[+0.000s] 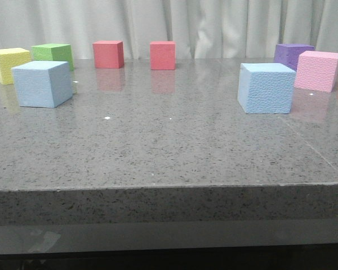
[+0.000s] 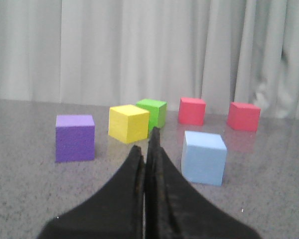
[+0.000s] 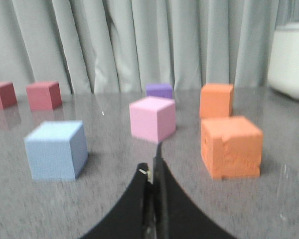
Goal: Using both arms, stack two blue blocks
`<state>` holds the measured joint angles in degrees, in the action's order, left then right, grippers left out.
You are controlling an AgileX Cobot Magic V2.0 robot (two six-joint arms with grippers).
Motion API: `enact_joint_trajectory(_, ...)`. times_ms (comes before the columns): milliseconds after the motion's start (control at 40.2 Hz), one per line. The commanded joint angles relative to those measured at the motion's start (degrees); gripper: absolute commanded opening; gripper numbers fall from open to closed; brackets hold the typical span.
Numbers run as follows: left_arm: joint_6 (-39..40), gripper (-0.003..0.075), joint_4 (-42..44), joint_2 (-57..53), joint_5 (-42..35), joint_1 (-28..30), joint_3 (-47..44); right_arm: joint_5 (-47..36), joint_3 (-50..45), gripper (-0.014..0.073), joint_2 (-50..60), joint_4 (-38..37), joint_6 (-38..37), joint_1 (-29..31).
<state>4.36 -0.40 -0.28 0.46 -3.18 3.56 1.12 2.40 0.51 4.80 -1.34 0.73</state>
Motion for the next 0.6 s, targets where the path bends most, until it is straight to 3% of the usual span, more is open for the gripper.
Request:
enact_joint_trajectory(0,0.55,-0.0019,-0.34,-0.70,-1.29,0.02,8.13,0.19,8.80,-0.0067,0.87,-0.78,0.34,0.38)
enact_joint_trajectory(373,0.55,-0.0019,2.47,14.38,22.47,0.02,35.86,17.24,33.90,-0.0067,-15.38,-0.78,1.34,0.38)
enact_joint_trajectory(573,0.55,-0.0019,2.47,22.21,24.70,0.02,39.51,18.71,37.28,-0.0067,-23.90,-0.78,1.04,0.38)
